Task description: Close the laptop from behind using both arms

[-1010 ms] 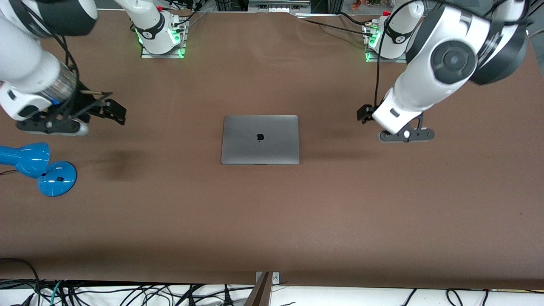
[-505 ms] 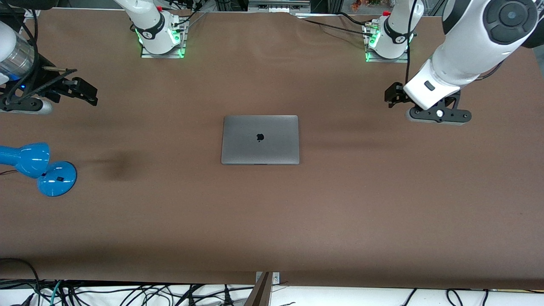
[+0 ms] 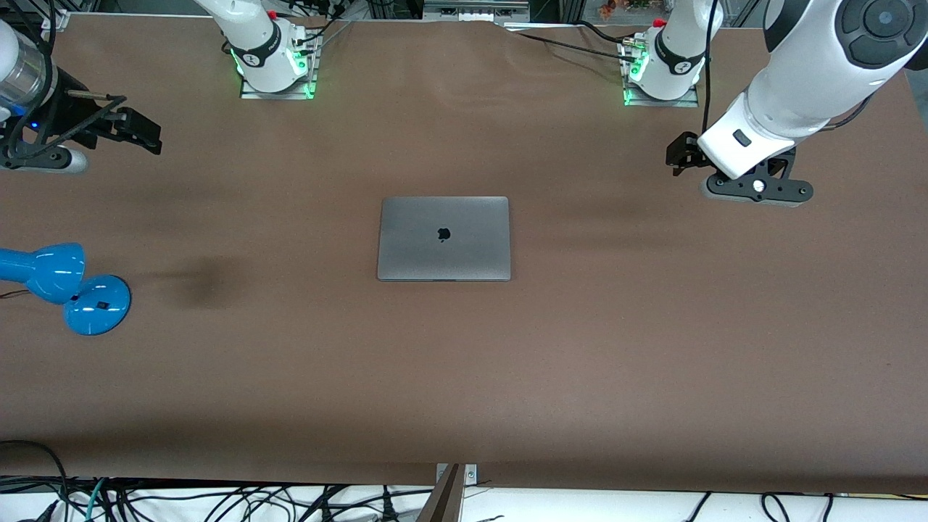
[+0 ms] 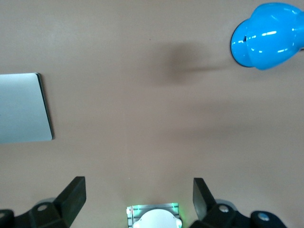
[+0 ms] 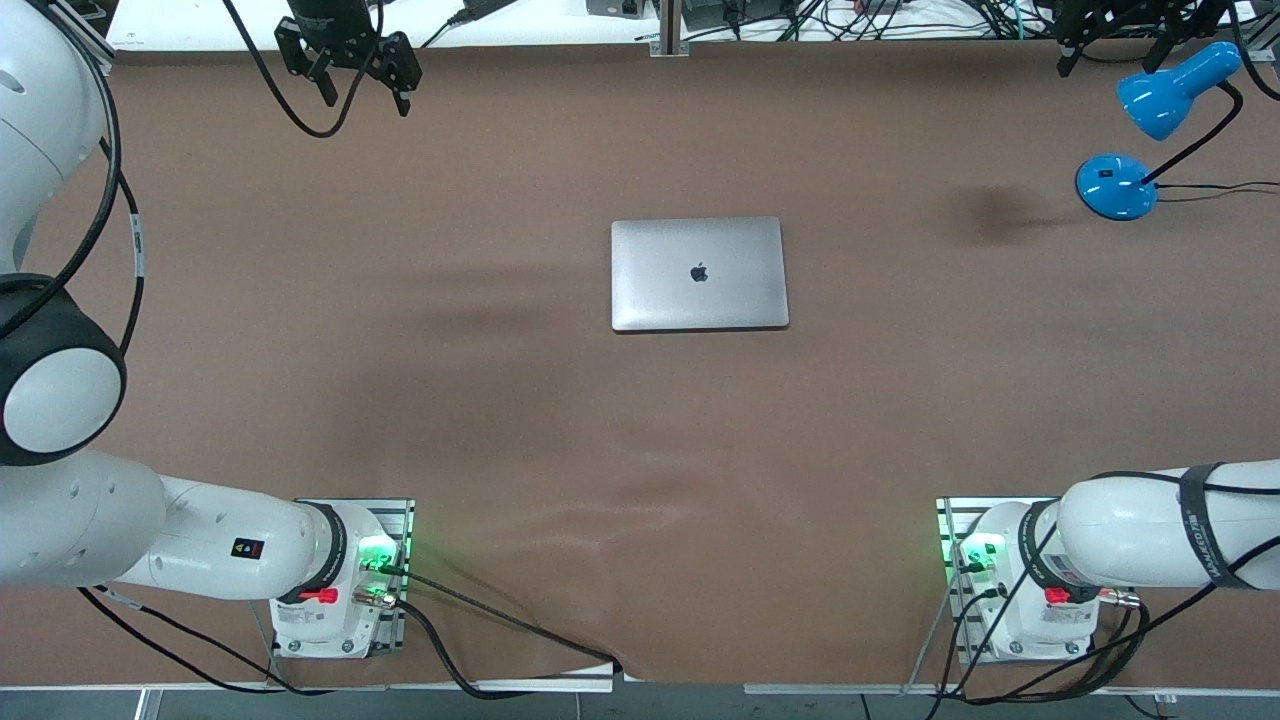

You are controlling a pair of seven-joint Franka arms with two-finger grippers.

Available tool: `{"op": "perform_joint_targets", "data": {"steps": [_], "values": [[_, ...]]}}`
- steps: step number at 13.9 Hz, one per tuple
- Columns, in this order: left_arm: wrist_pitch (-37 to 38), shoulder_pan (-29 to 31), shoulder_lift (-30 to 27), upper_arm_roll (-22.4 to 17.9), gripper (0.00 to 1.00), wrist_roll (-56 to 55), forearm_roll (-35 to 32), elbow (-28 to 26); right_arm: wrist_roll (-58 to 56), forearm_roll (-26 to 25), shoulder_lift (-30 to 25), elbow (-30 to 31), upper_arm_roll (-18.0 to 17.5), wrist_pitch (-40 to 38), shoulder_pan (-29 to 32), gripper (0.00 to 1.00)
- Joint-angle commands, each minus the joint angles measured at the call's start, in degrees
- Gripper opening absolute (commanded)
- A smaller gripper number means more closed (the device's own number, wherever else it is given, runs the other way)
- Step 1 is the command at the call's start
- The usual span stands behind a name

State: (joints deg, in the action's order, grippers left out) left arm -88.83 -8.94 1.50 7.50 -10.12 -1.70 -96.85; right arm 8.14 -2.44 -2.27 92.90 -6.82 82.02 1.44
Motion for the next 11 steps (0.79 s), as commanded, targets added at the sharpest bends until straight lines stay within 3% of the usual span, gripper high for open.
{"op": "perform_joint_targets", "data": {"steps": [1,11], "values": [[-4.9,-1.0,-7.4,-0.9,1.00,1.2,-0.6,-9.8,-0.7,1.6,-2.0,1.5,-0.1,-0.7,0.5,1.00],[-4.0,-0.6,-4.8,-0.9,1.00,2.5,1.6,-6.5,-0.8,1.8,-0.9,3.1,-0.2,0.0,0.5,1.00]]}}
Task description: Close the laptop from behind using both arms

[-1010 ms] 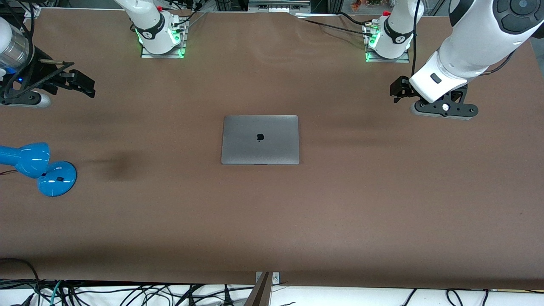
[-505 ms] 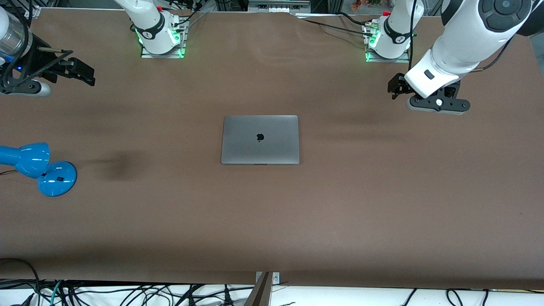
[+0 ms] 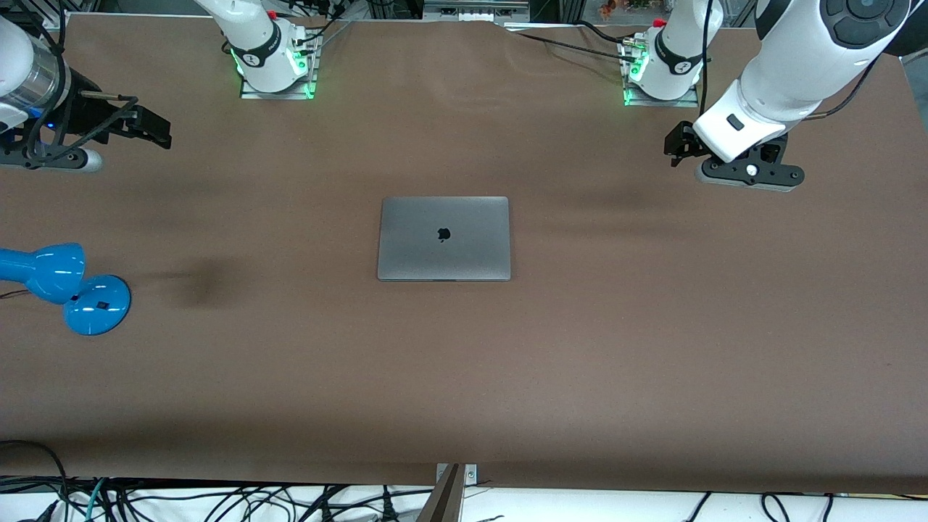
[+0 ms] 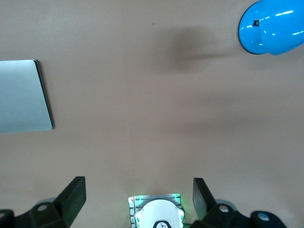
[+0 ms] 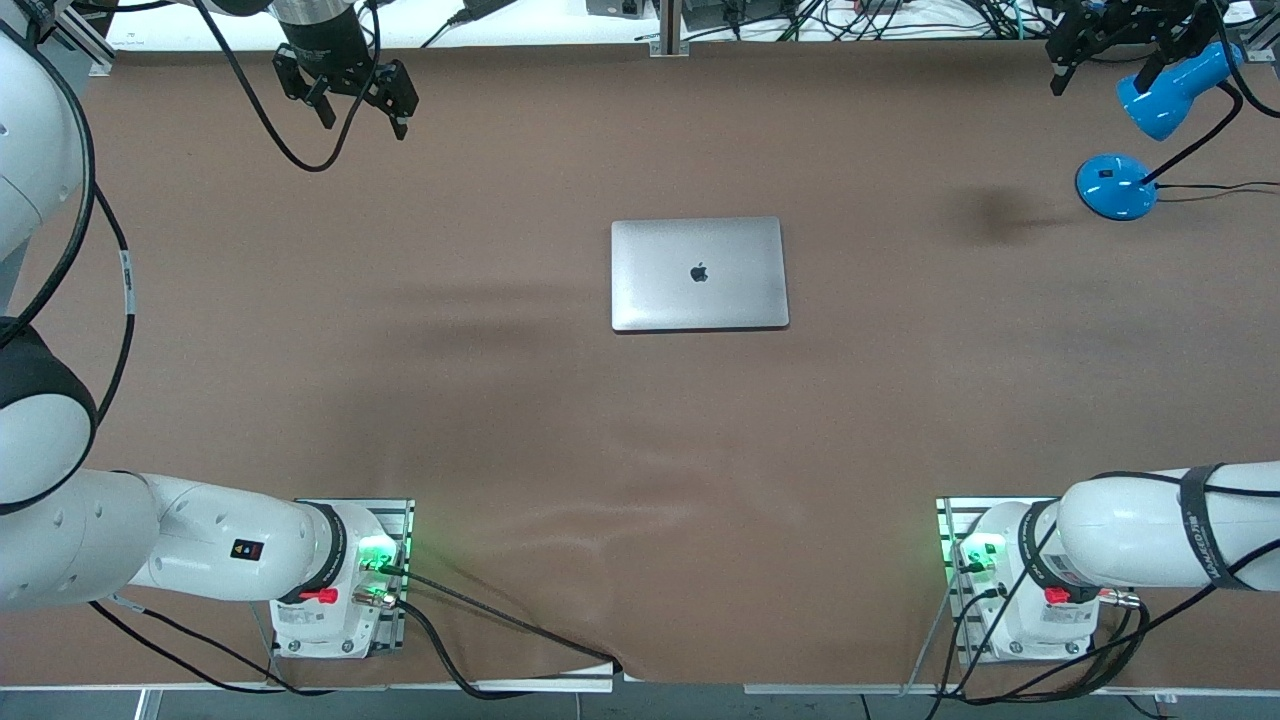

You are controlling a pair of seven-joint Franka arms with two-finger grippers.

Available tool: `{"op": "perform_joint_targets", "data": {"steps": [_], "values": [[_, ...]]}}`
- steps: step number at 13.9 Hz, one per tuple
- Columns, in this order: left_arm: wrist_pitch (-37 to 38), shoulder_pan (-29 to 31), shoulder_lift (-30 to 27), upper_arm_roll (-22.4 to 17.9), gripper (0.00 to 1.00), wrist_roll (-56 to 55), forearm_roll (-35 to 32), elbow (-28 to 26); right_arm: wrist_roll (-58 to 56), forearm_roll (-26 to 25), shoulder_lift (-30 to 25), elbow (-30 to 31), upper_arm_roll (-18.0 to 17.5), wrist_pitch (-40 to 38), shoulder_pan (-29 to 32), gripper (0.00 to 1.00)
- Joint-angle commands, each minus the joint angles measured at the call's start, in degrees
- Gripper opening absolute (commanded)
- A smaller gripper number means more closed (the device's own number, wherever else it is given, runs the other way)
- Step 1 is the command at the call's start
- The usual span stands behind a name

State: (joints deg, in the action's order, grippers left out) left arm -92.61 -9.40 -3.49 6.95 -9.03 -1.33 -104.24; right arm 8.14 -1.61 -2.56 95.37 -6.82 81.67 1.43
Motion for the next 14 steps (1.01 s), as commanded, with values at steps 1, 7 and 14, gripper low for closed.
{"op": "perform_joint_targets", "data": {"steps": [1,7,14], "values": [[-0.2,-0.1,0.2,-0.4,1.00,1.5,1.3,1.0,-0.8,1.0,-0.6,0.6,-0.2,0.3,0.5,1.00],[-0.2,-0.3,1.0,-0.3,1.00,1.5,1.3,1.1,-0.8,1.0,-0.2,0.5,-0.2,0.1,0.5,1.00],[-0.6,-0.7,1.6,-0.2,1.00,1.4,2.9,1.1,-0.8,1.0,0.1,0.4,-0.2,0.2,0.5,1.00]]}}
